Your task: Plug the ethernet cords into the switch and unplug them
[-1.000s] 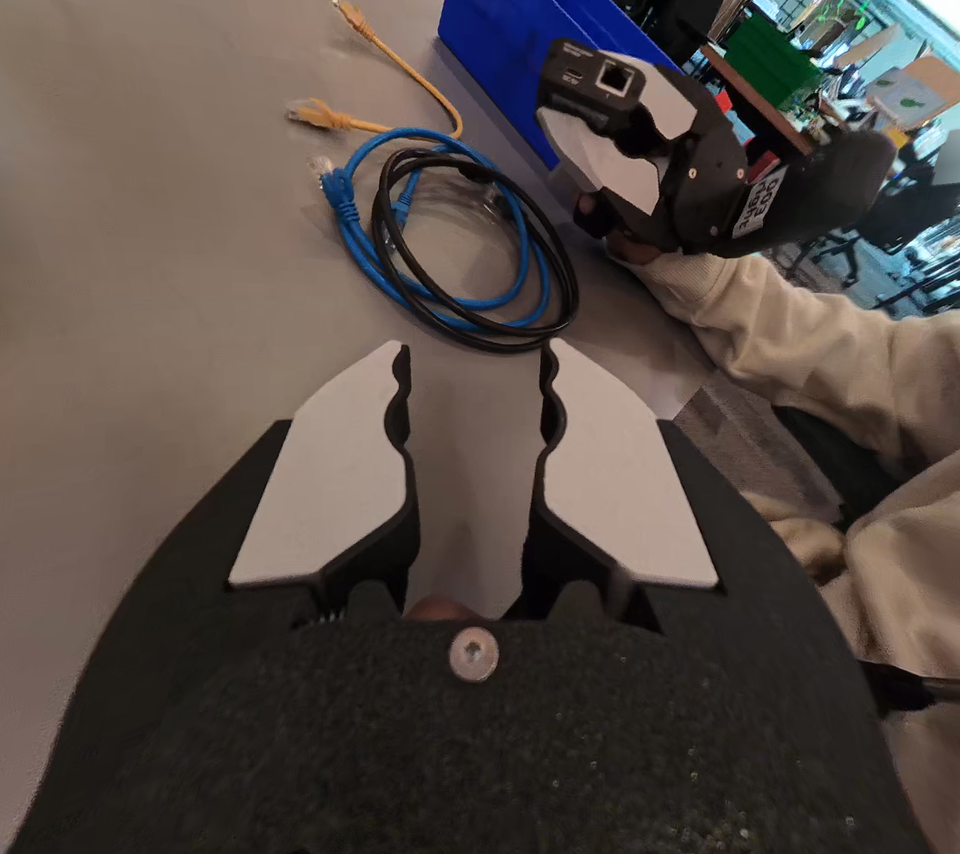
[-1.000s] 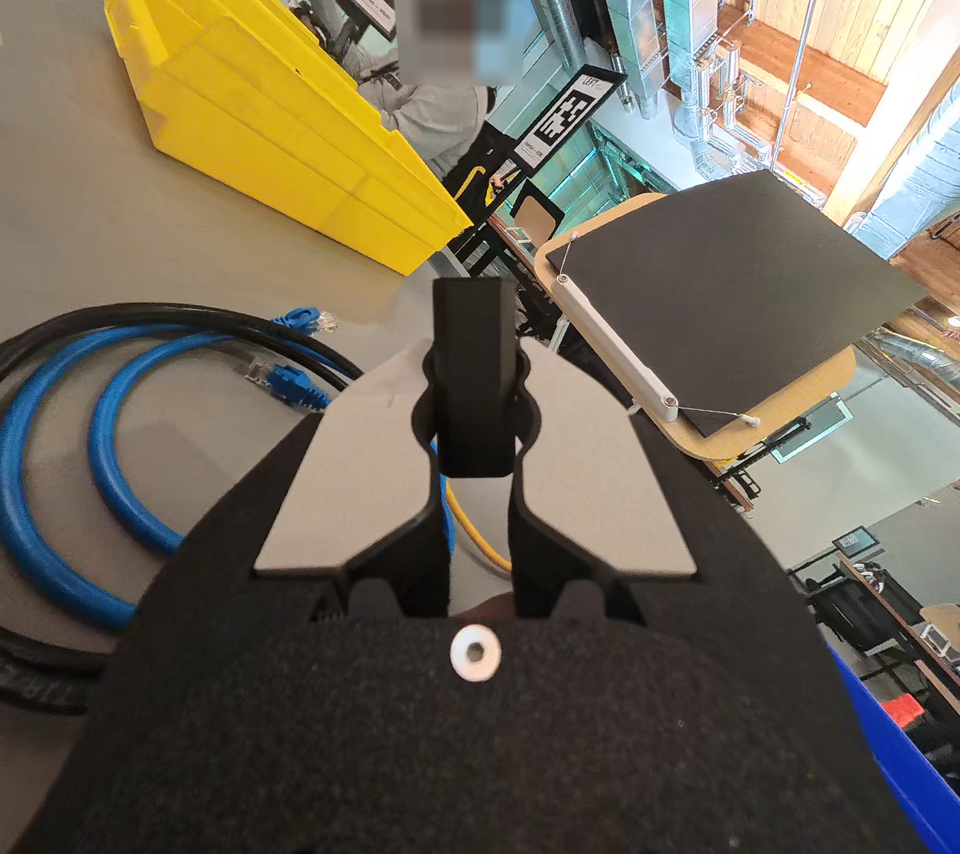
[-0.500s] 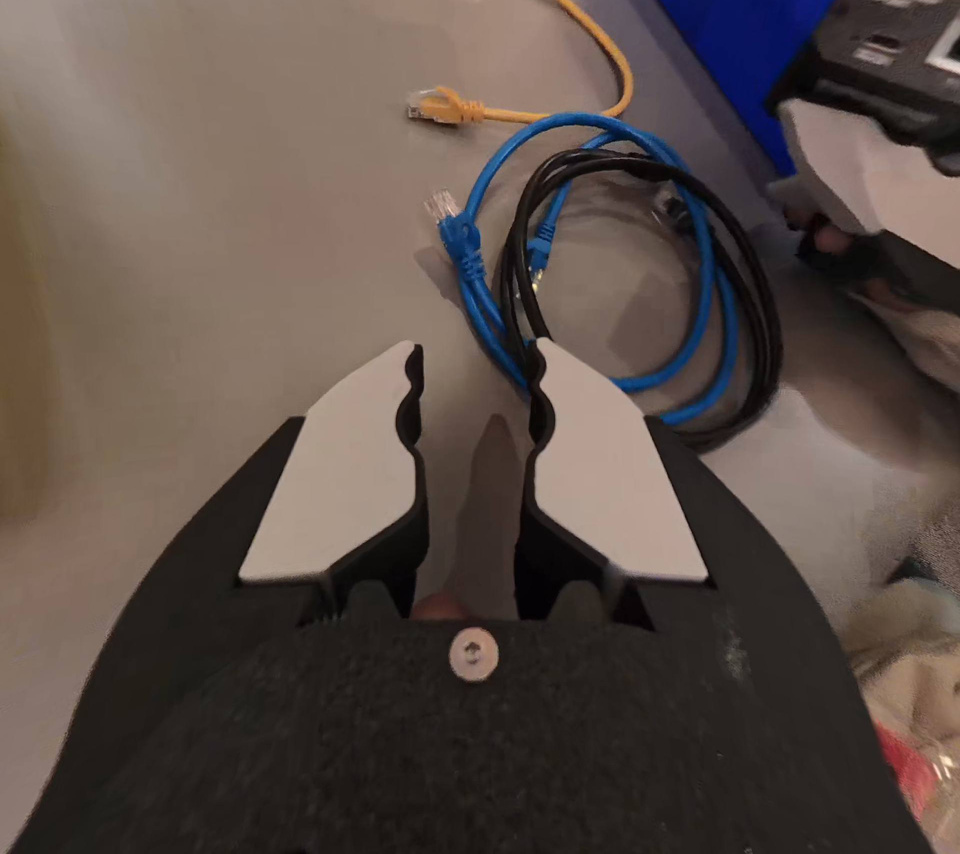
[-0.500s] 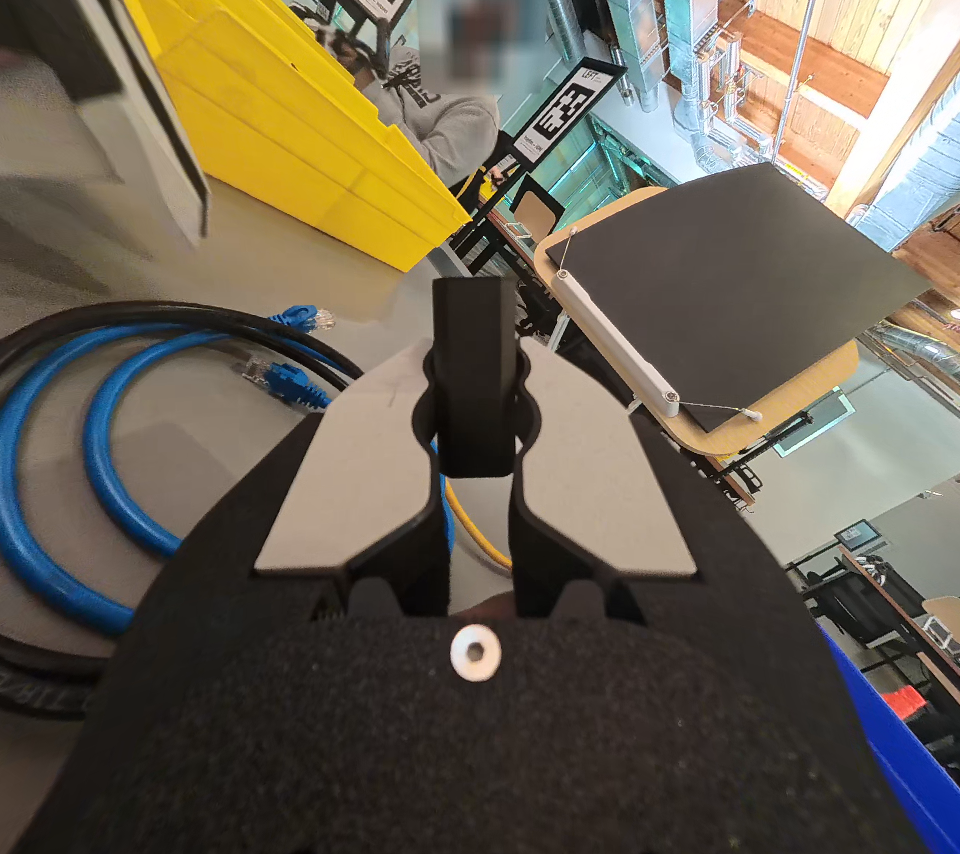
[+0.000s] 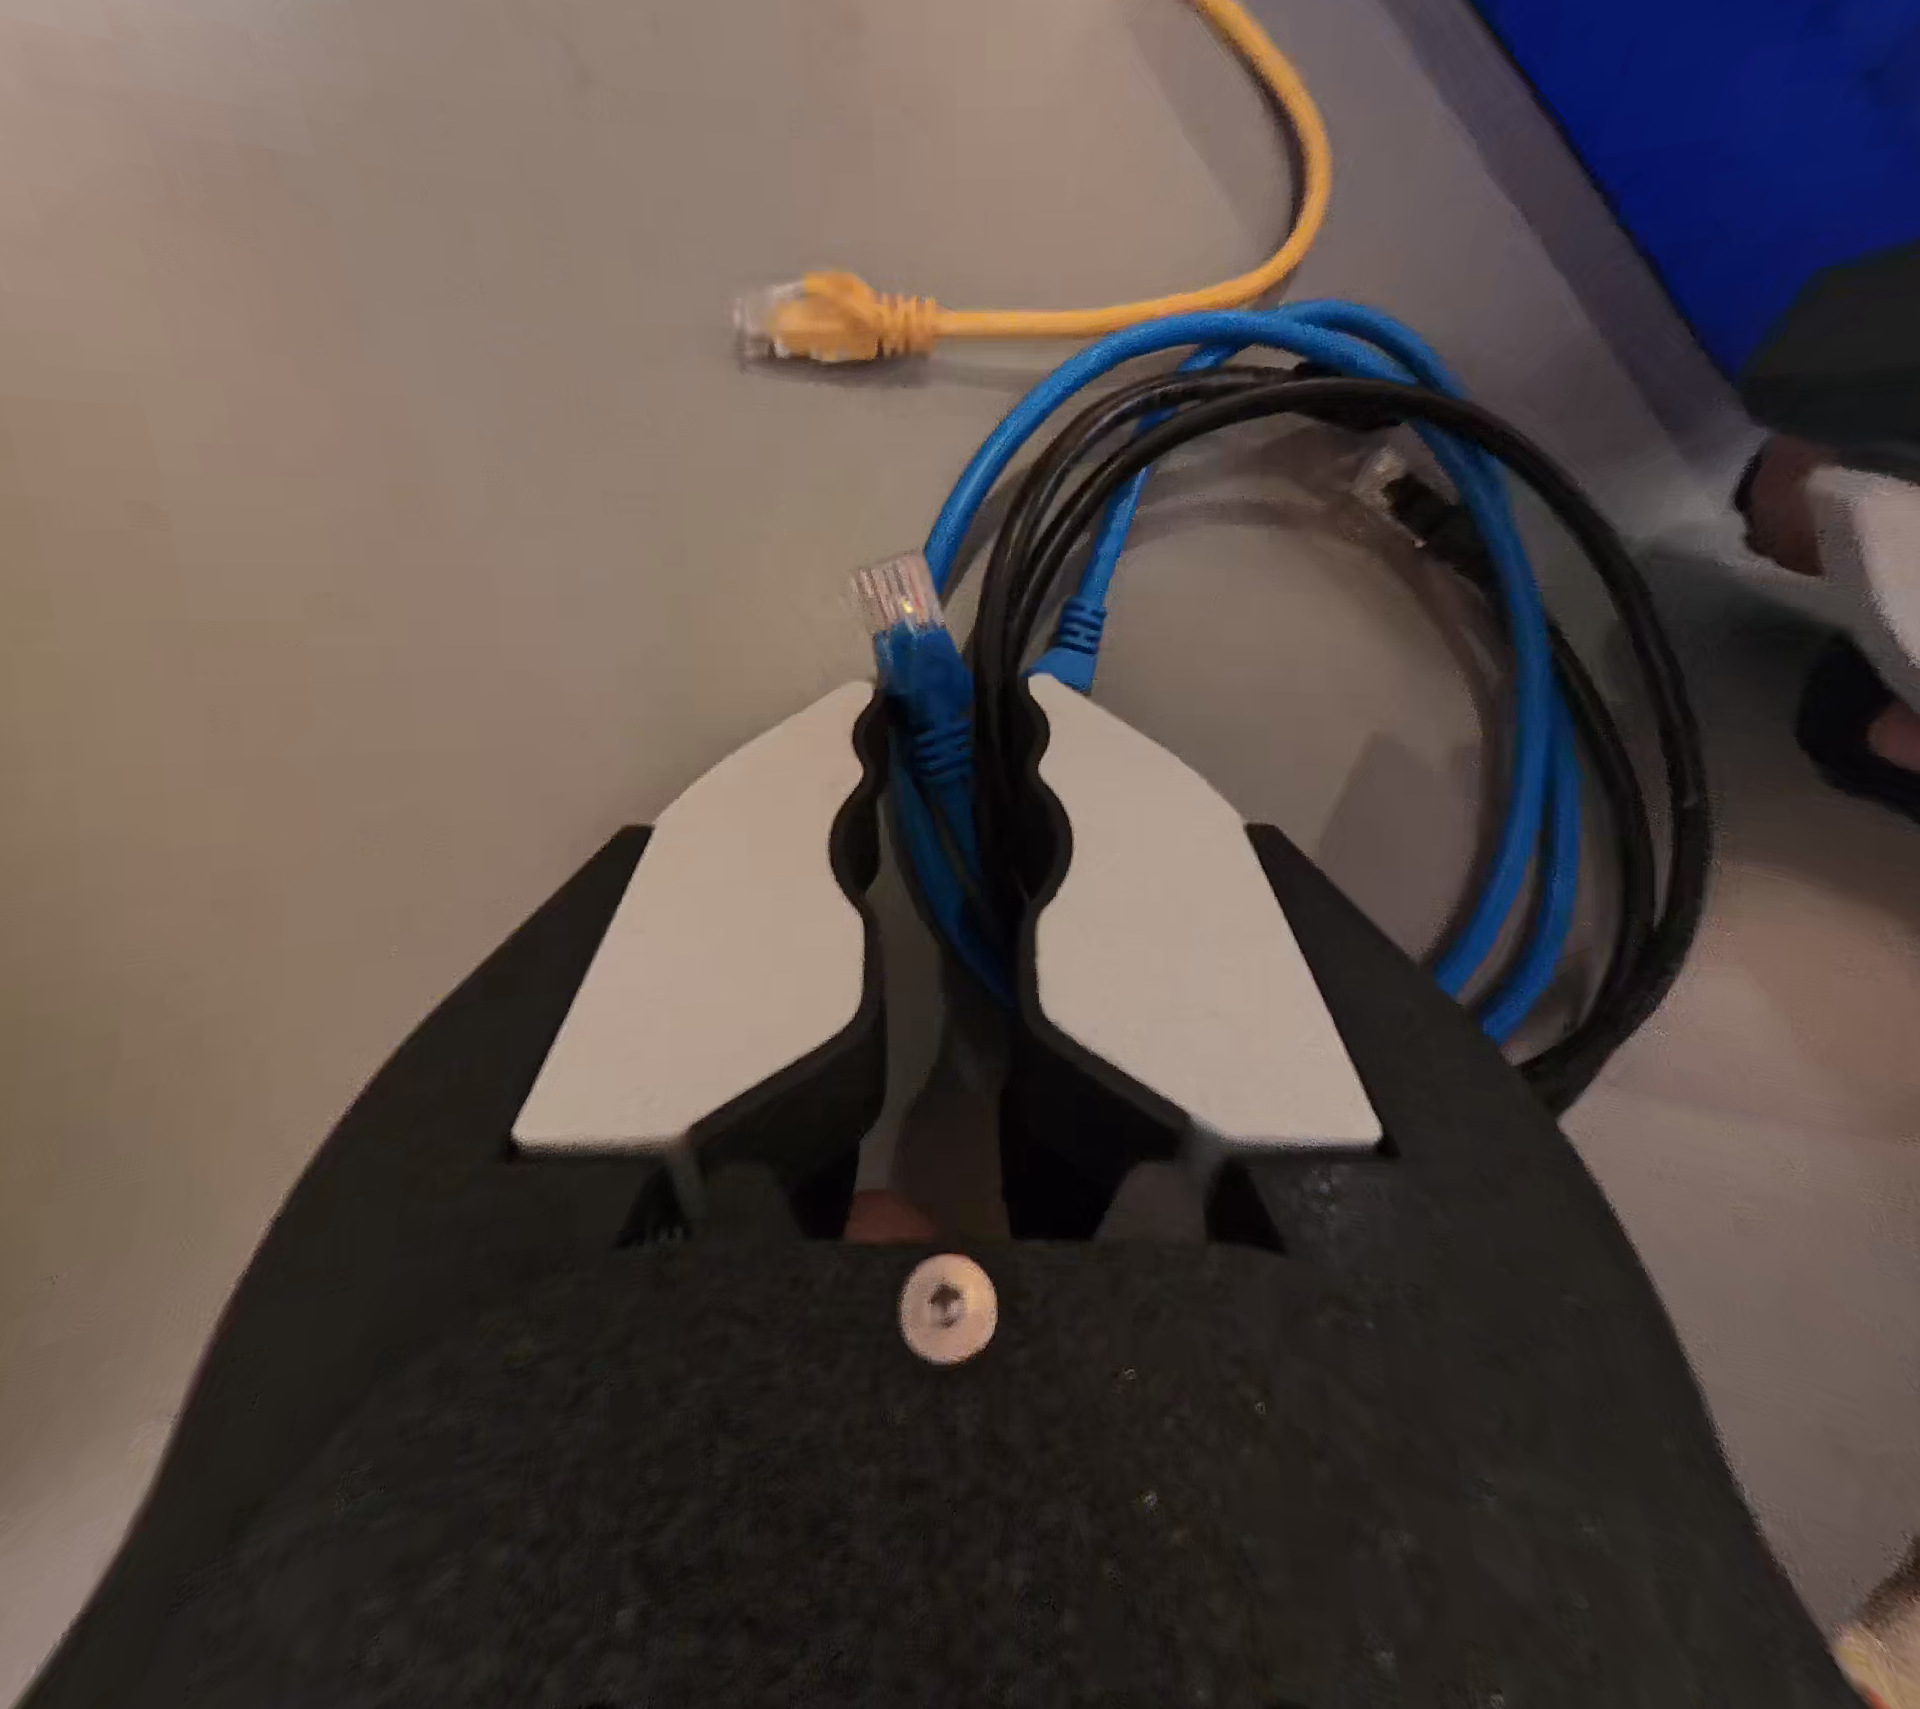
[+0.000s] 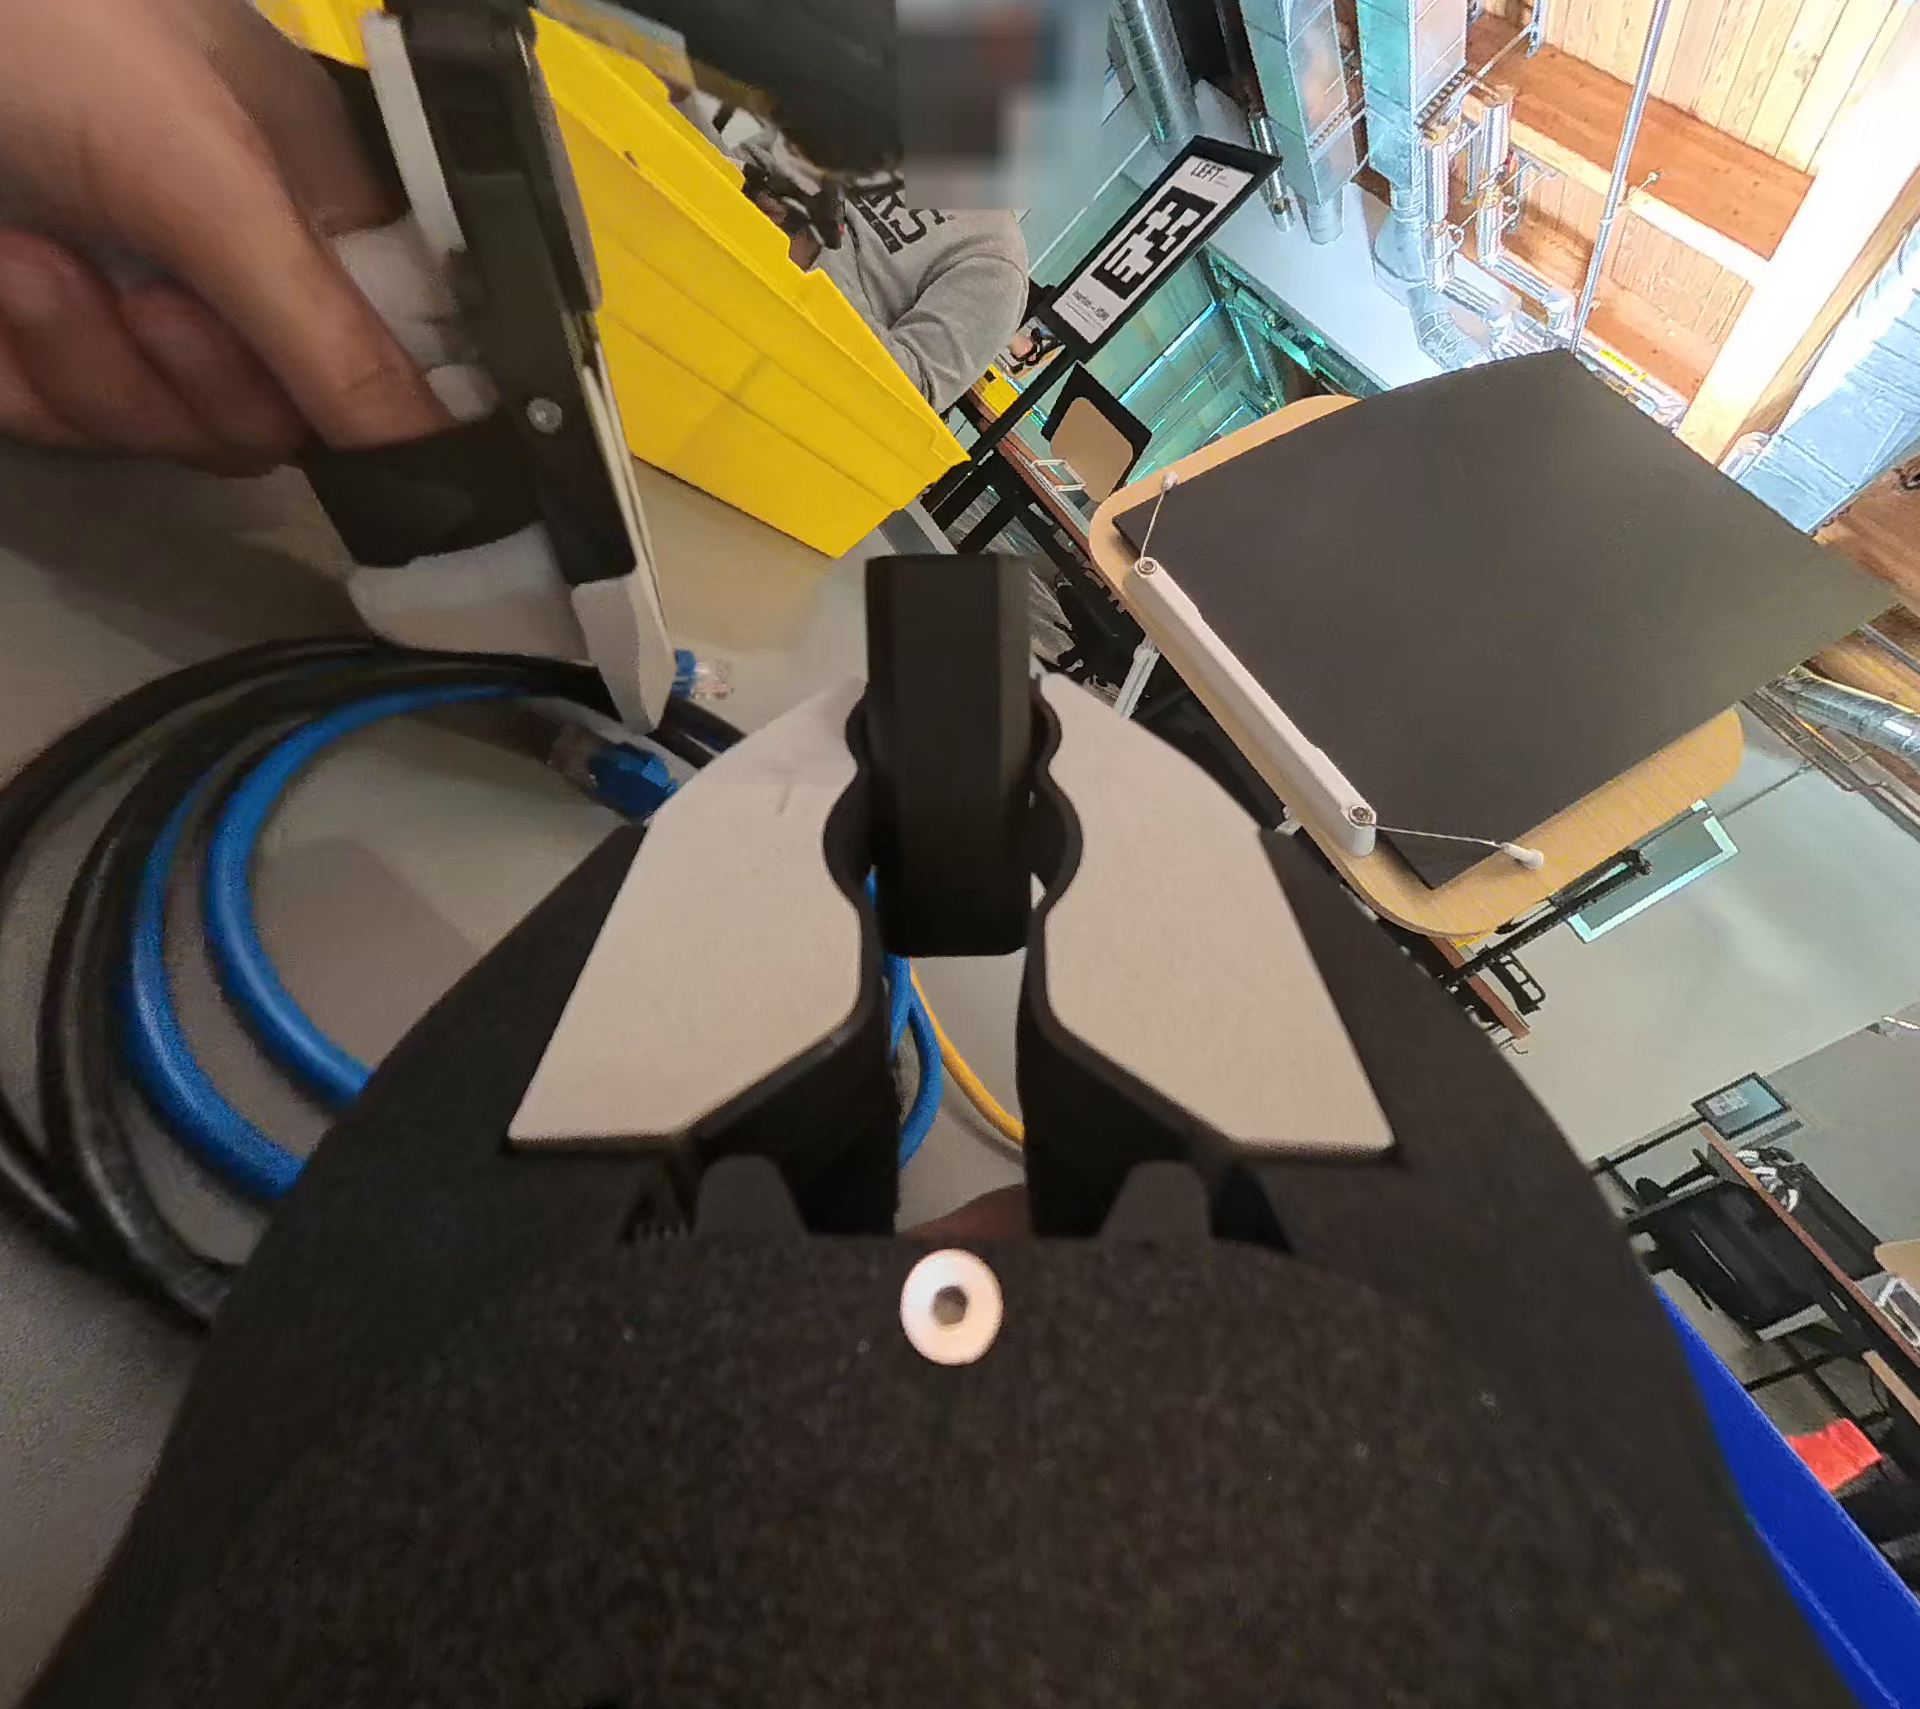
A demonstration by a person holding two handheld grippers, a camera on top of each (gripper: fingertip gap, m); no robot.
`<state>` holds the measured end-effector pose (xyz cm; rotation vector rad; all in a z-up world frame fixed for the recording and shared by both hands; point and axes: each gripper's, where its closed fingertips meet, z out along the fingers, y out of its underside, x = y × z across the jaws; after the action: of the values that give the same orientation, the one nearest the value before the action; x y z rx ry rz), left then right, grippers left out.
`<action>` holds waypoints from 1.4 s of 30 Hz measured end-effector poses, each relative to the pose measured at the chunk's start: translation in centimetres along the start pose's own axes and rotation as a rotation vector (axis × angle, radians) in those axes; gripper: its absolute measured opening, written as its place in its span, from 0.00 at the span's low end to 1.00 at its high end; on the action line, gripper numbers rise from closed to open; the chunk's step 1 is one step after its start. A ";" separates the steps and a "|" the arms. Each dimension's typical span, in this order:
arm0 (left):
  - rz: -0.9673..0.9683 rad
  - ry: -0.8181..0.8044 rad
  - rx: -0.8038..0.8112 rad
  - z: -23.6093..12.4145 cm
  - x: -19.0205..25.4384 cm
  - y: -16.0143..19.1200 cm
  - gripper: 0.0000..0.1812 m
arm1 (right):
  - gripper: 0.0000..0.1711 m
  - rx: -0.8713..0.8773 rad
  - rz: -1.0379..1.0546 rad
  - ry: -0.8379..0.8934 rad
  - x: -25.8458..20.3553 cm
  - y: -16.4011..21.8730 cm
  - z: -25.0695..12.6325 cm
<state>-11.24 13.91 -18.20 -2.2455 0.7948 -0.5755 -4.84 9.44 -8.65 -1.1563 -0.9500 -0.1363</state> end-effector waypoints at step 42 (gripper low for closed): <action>0.790 -0.379 0.389 -27.8 -0.1 -18.9 0.05 | 0.15 -0.007 0.026 0.054 1.3 0.1 0.1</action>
<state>-20.52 12.53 14.12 -1.4496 1.1475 0.0760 -4.03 10.03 -7.78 -1.1656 -0.8870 -0.1489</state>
